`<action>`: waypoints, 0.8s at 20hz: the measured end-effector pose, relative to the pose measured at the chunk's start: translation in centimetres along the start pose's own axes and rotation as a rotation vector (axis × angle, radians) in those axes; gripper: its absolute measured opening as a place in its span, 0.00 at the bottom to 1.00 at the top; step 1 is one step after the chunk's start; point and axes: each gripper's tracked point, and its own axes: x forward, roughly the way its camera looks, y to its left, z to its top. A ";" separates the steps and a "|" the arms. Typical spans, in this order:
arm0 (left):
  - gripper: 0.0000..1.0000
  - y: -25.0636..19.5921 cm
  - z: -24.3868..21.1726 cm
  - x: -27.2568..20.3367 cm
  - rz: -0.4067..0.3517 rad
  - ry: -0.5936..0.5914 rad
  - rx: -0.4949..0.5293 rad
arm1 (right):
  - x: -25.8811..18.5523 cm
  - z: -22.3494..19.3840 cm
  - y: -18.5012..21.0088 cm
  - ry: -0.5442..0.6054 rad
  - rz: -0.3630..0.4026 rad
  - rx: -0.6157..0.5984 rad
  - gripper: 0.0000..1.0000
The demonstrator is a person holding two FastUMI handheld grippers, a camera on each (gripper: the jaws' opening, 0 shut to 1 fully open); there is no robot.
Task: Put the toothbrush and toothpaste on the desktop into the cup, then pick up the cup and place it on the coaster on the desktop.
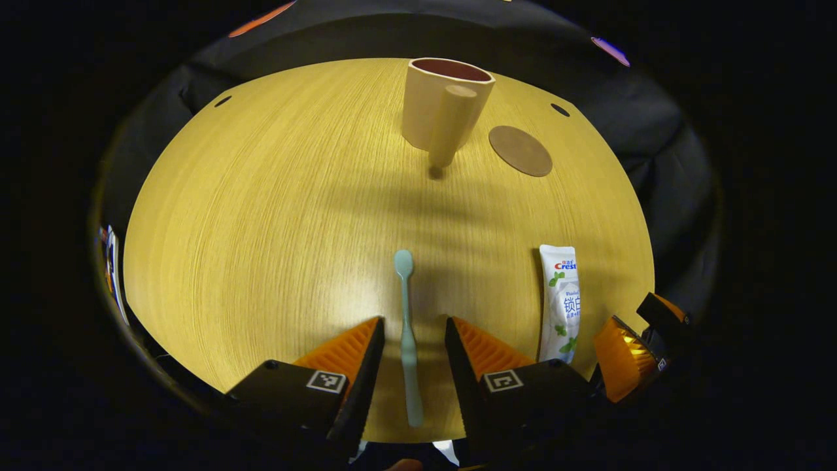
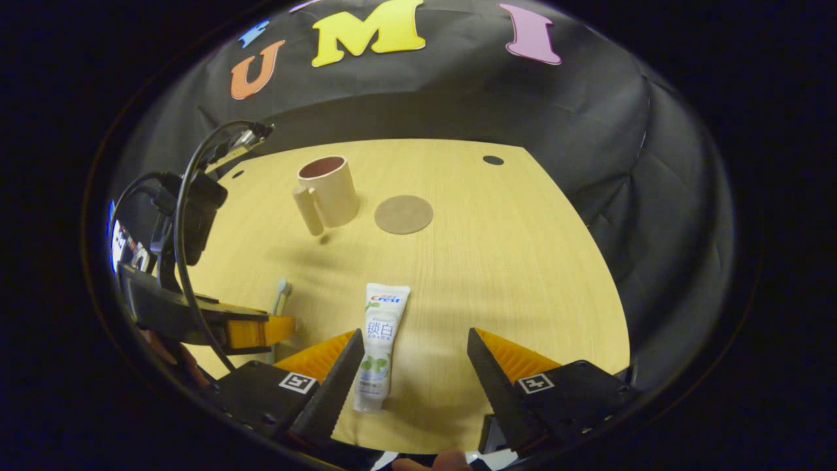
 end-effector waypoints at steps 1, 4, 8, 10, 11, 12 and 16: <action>0.59 0.0 -0.1 -0.2 0.003 0.004 0.003 | 0.2 -0.1 0.1 0.004 0.000 0.001 0.95; 0.45 0.7 0.0 -0.5 0.011 0.015 0.028 | 0.8 -0.5 0.5 0.021 0.003 0.015 0.98; 0.16 1.4 0.0 -0.8 0.028 0.014 0.007 | 1.7 -0.9 1.2 0.046 0.009 0.016 0.94; 0.11 1.3 0.0 -0.5 0.009 0.019 0.003 | 2.3 -1.2 1.7 0.059 0.014 0.019 0.93; 0.09 1.3 -0.1 -0.5 -0.003 0.022 0.002 | 2.6 -1.3 1.8 0.065 0.012 0.018 0.93; 0.08 1.3 -0.1 -0.6 -0.009 0.026 0.005 | 2.9 -1.4 2.0 0.070 0.013 0.016 0.93; 0.05 1.4 -0.1 -1.0 -0.031 0.015 -0.001 | 3.9 -2.2 2.8 0.109 0.019 0.017 0.93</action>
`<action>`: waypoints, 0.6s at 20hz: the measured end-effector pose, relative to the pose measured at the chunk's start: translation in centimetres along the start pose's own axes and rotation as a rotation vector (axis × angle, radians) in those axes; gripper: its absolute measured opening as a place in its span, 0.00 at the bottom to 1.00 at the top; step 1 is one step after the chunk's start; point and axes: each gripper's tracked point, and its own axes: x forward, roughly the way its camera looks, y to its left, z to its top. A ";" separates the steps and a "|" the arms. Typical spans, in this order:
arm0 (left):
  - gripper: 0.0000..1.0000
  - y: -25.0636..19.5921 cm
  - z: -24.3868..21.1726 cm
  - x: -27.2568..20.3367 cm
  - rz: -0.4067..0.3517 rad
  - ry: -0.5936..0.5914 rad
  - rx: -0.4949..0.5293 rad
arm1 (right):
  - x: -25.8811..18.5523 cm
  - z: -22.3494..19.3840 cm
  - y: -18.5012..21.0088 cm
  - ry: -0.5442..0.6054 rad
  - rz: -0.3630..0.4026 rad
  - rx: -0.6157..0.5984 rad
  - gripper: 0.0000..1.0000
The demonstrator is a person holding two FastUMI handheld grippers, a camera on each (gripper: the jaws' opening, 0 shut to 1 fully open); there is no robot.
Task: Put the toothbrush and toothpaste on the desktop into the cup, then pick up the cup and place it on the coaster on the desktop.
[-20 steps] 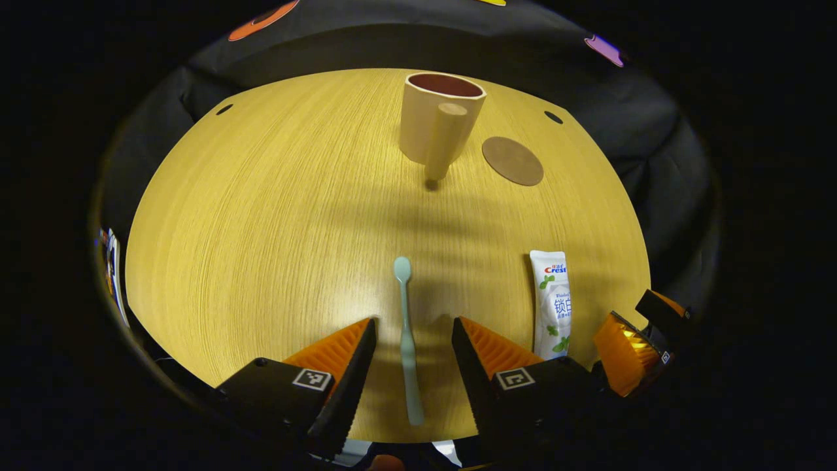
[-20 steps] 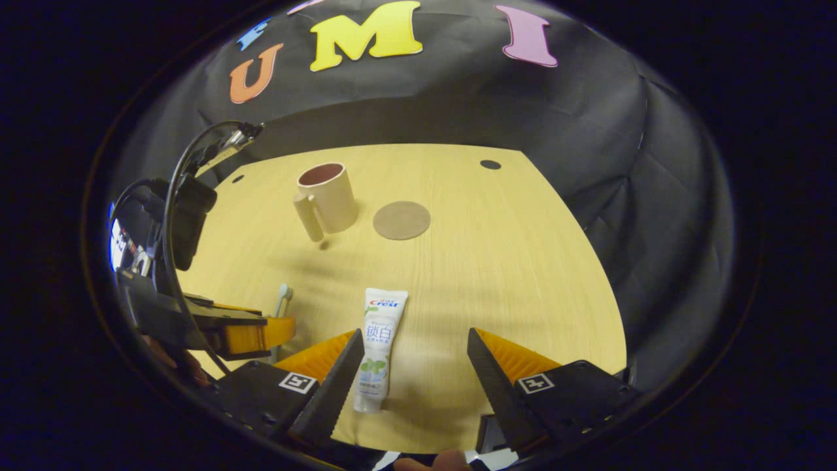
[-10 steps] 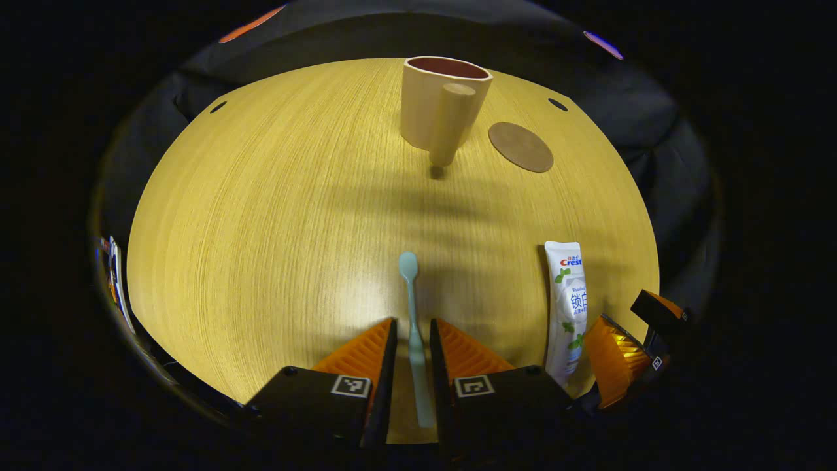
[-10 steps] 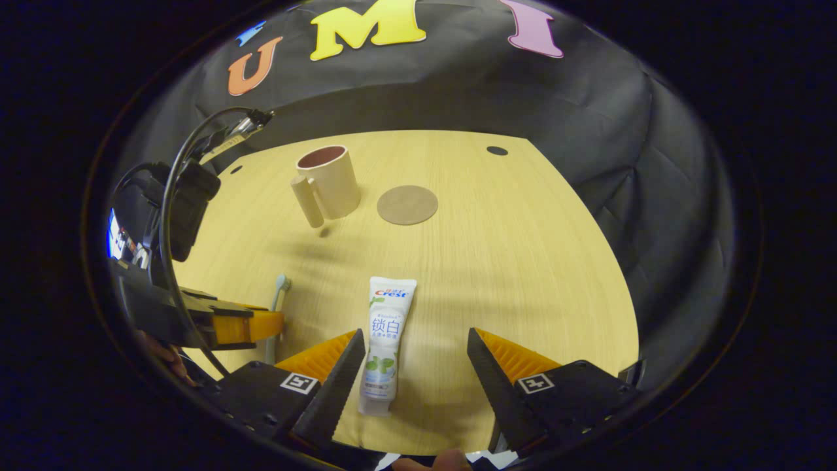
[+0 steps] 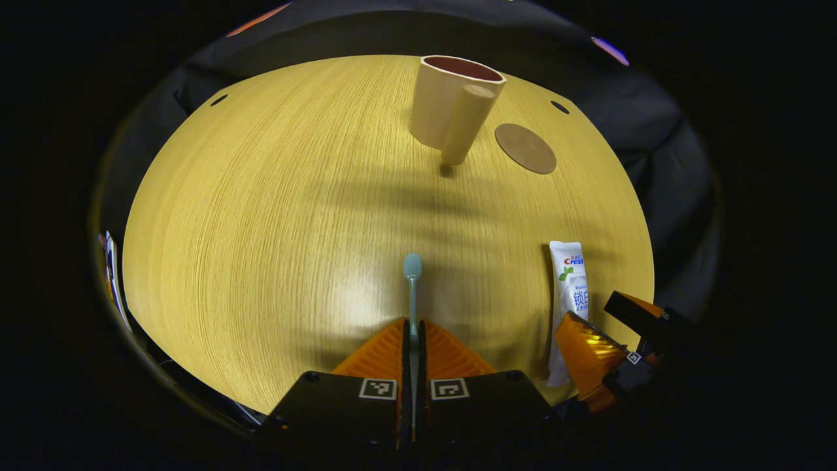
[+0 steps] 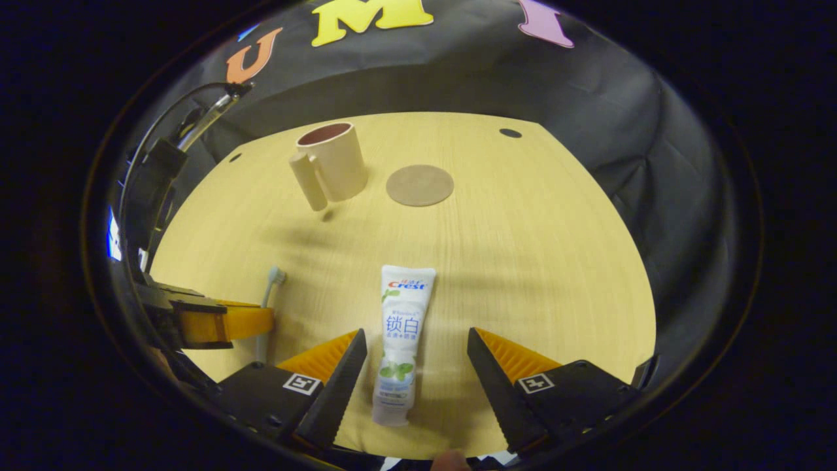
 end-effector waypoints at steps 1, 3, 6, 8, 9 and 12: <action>0.04 0.0 0.2 -0.3 -0.006 -0.015 -0.007 | 0.2 -0.2 0.2 0.019 0.003 0.000 0.93; 0.04 0.2 1.1 -1.5 -0.004 -0.056 -0.009 | 0.5 -0.7 0.7 0.052 0.016 0.014 0.93; 0.04 -0.2 2.9 -3.2 -0.016 -0.135 -0.020 | 0.8 -1.1 1.0 0.078 0.019 0.036 0.73; 0.04 -0.3 3.9 -4.2 -0.018 -0.174 -0.019 | 0.9 -1.1 1.2 0.094 0.025 0.049 0.59; 0.04 -0.3 4.4 -4.6 -0.019 -0.194 -0.019 | 1.1 -1.1 0.9 0.099 0.016 0.047 0.56; 0.04 -0.7 6.0 -5.8 -0.039 -0.265 -0.019 | 1.1 -1.0 0.9 0.104 0.023 0.062 0.31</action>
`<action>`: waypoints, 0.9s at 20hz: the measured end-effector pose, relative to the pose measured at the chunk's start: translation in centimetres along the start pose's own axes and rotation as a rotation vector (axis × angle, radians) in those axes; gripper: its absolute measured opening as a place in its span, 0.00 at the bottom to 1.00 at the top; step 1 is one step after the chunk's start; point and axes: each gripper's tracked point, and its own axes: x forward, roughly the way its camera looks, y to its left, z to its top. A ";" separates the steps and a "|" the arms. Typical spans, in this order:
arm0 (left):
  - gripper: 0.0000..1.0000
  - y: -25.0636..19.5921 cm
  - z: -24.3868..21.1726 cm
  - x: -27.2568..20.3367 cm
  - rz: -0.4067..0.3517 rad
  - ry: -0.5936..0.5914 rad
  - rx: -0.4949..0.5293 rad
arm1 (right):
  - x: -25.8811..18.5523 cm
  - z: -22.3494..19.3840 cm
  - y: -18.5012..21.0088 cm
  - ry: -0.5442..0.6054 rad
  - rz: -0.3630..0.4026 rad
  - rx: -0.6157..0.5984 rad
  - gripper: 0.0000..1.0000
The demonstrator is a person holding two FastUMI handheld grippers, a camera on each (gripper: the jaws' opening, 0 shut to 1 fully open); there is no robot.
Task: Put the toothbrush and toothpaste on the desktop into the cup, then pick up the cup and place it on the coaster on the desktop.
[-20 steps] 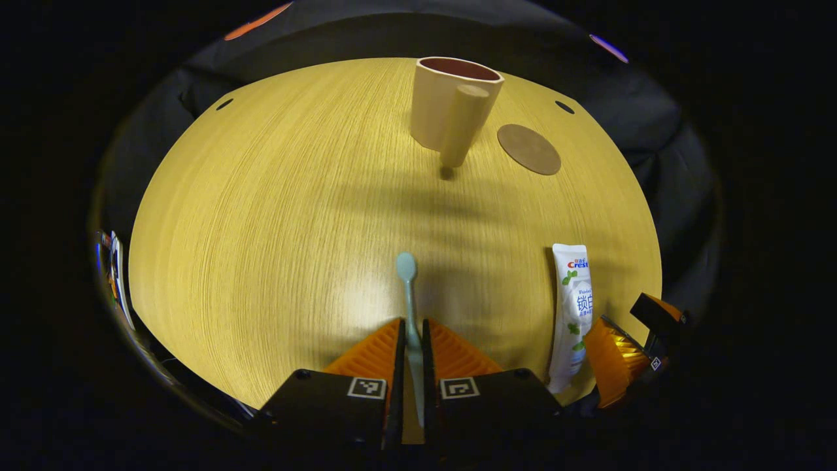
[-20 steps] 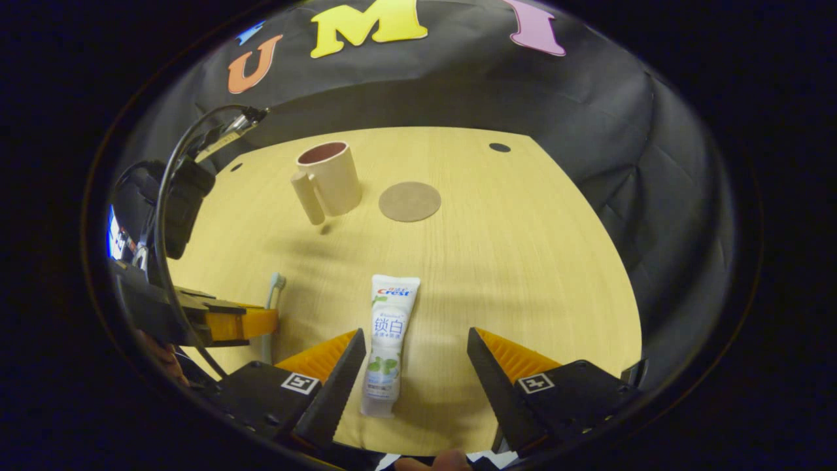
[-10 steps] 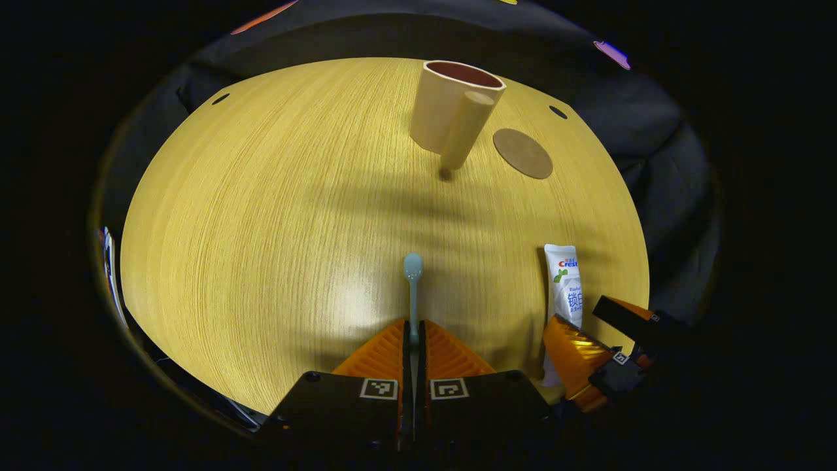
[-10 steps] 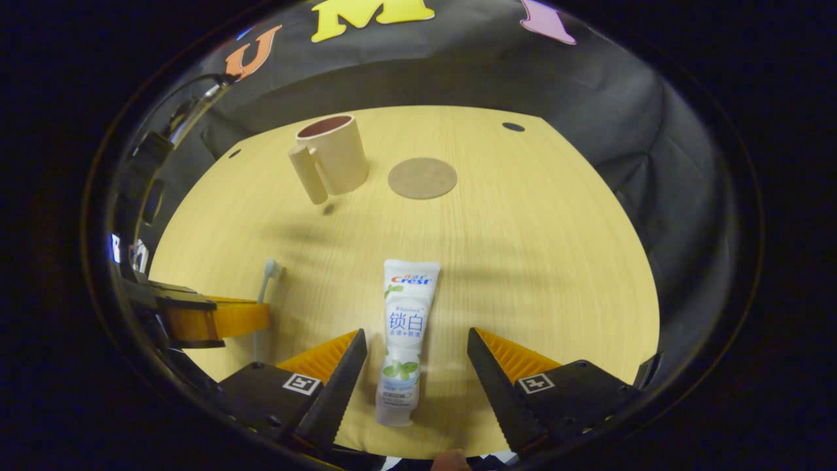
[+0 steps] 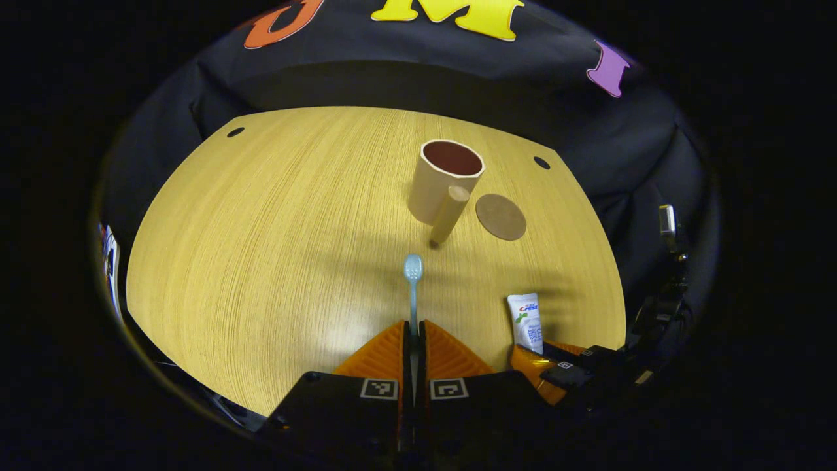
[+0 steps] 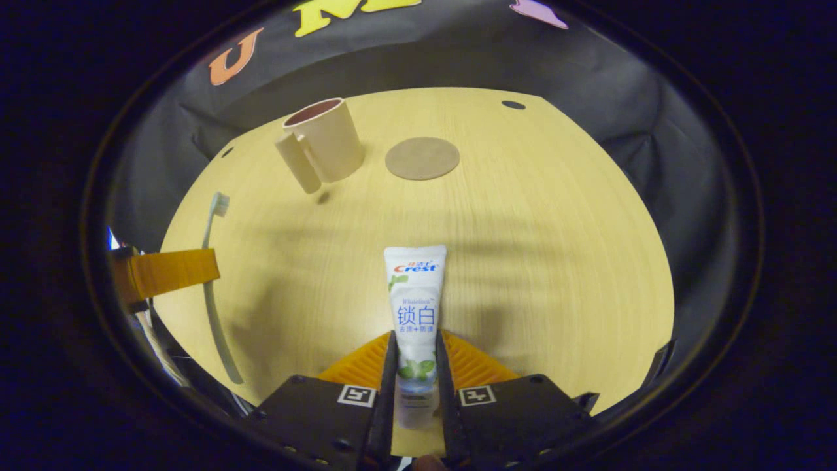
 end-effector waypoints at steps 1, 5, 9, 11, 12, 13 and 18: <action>0.04 -0.4 0.8 -0.2 -0.018 -0.030 -0.007 | -0.1 0.2 -0.1 -0.002 0.002 0.004 0.31; 0.04 -0.1 5.9 -0.4 -0.056 -0.190 -0.009 | -0.9 1.2 -0.5 -0.032 0.004 0.000 0.19; 0.04 -0.5 14.5 -0.6 -0.079 -0.411 -0.019 | -3.1 3.1 -1.0 -0.089 0.023 -0.003 0.19; 0.04 -1.5 18.5 -0.5 -0.096 -0.512 -0.015 | -4.0 3.8 -1.1 -0.116 0.027 -0.022 0.19; 0.04 -2.0 20.4 -0.4 -0.104 -0.556 -0.005 | -4.4 4.0 -1.1 -0.127 0.029 -0.033 0.19; 0.04 -2.5 22.1 -0.1 -0.119 -0.597 0.001 | -4.8 4.1 -1.2 -0.135 0.033 -0.040 0.19; 0.04 -4.7 27.4 1.2 -0.194 -0.733 0.006 | -6.8 3.7 -1.9 -0.157 0.036 -0.055 0.21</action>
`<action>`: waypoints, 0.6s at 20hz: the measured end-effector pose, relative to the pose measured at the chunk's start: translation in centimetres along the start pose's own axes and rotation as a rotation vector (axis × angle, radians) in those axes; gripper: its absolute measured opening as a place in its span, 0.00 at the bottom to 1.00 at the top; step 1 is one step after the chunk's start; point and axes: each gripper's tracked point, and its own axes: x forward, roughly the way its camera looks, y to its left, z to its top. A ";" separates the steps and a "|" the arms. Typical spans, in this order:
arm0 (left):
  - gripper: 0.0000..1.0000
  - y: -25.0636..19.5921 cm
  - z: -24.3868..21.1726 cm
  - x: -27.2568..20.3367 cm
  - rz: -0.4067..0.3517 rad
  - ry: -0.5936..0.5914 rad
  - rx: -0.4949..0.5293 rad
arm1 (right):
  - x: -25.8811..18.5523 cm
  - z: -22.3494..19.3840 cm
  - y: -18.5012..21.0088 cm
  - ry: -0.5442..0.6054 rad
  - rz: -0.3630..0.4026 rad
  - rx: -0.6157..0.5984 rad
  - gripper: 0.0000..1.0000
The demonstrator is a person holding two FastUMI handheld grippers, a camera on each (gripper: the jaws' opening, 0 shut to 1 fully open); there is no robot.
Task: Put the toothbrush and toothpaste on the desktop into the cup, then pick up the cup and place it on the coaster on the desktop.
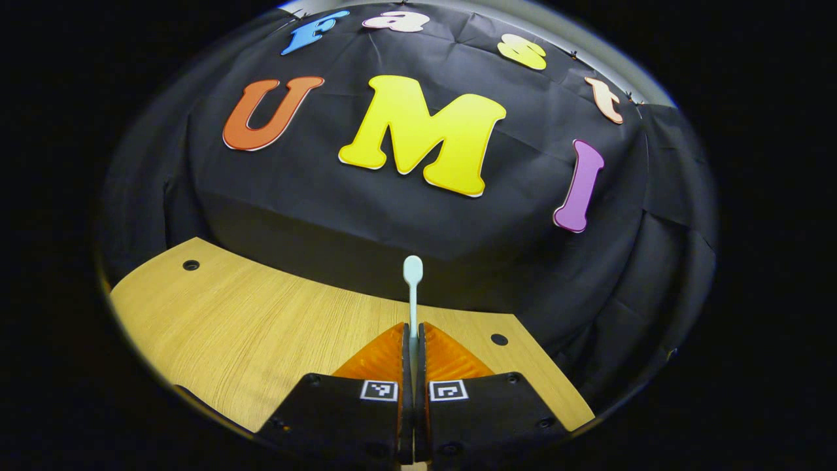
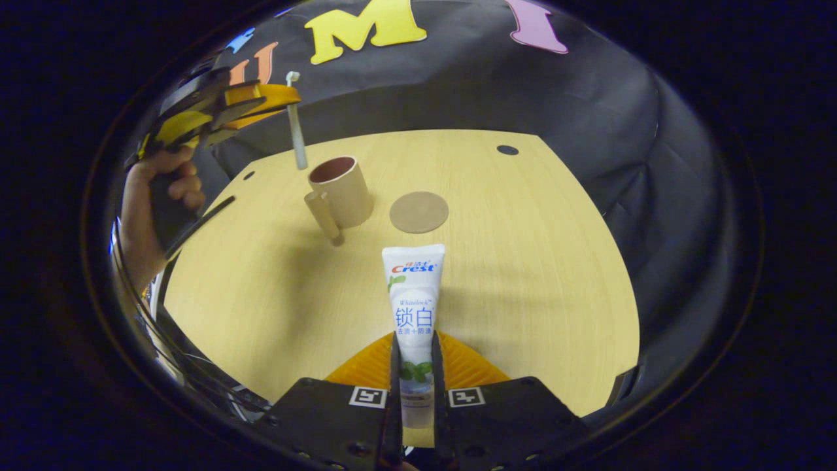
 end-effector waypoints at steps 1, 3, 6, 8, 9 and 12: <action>0.04 0.0 0.1 0.7 -0.008 -0.028 0.000 | -0.2 -0.1 -0.1 -0.002 0.000 -0.007 0.19; 0.04 0.3 -0.3 1.9 -0.013 -0.071 0.020 | -0.4 -0.7 0.0 -0.005 0.000 -0.020 0.19; 0.04 0.7 -2.1 3.2 -0.014 -0.039 0.079 | -0.5 -1.6 0.0 0.005 0.009 -0.005 0.19; 0.04 0.6 -2.5 3.2 -0.019 -0.041 0.095 | -0.4 -2.0 -0.1 0.016 0.008 0.010 0.19; 0.04 0.7 -2.9 3.2 -0.016 -0.042 0.102 | -0.4 -1.9 -0.2 0.017 0.005 0.019 0.22; 0.05 0.9 -3.7 3.0 -0.004 -0.041 0.120 | -0.2 -1.4 -1.0 0.005 -0.011 0.031 0.19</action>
